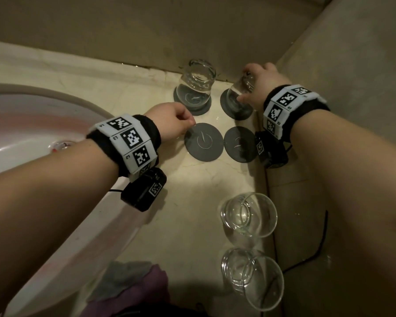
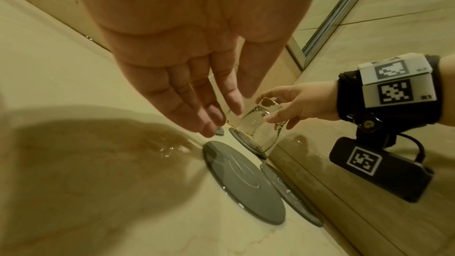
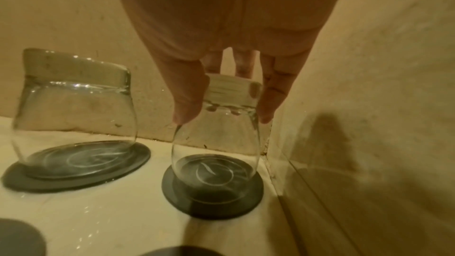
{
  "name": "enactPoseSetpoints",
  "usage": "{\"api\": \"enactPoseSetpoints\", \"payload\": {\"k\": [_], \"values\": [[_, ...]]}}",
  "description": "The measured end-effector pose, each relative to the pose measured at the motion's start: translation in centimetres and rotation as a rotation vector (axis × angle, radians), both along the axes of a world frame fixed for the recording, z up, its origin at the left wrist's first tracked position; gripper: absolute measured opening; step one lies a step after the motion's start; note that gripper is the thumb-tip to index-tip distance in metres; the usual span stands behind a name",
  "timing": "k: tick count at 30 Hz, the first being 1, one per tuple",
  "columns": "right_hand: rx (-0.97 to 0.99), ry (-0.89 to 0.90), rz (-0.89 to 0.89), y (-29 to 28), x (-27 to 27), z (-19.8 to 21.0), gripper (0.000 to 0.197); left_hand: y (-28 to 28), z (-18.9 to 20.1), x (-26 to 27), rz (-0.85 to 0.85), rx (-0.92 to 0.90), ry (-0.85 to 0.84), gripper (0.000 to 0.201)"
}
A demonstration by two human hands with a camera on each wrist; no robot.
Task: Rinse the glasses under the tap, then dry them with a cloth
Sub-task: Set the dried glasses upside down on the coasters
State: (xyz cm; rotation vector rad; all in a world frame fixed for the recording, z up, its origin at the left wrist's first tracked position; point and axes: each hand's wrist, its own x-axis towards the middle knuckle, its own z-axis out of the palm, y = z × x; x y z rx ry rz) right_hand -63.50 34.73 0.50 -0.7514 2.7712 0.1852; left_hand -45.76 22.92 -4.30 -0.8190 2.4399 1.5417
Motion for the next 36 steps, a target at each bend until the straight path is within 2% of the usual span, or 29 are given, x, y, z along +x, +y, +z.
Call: {"api": "enactPoseSetpoints", "payload": {"k": [6,10,14,17,20,23,26,29,32,36], "values": [[0.059,-0.039,-0.024,-0.1,0.8,0.5,0.074,0.7,0.3,0.4,-0.048,-0.046,-0.007,0.014],[0.018,-0.125,-0.083,0.4,1.8,1.5,0.084,3.3,1.9,1.2,-0.288,-0.136,0.01,0.008],[-0.065,-0.101,-0.075,2.2,3.3,3.2,0.081,6.6,2.9,1.9,-0.567,-0.284,0.019,0.029],[-0.105,-0.099,-0.077,3.8,4.6,4.6,0.077,9.2,3.5,3.1,-0.623,-0.319,0.038,0.039],[-0.112,-0.096,-0.07,5.4,6.4,5.5,0.074,11.6,3.8,4.6,-0.692,-0.304,0.082,0.04],[-0.086,-0.105,-0.06,6.8,8.3,6.0,0.073,13.0,3.5,6.1,-0.774,-0.412,0.016,0.039],[-0.066,-0.137,-0.049,8.1,10.1,6.4,0.071,13.9,2.7,7.1,-0.748,-0.507,0.029,0.029],[-0.086,-0.138,-0.006,9.1,11.5,7.1,0.061,14.5,2.4,7.4,-0.66,-0.526,0.072,0.016],[-0.171,-0.176,0.0,10.0,12.6,7.5,0.052,14.4,2.6,7.3,-0.53,-0.449,0.07,0.02],[-0.336,-0.355,-0.137,10.6,12.8,6.8,0.059,12.5,4.8,7.8,-0.228,-0.247,0.175,0.023]]}}
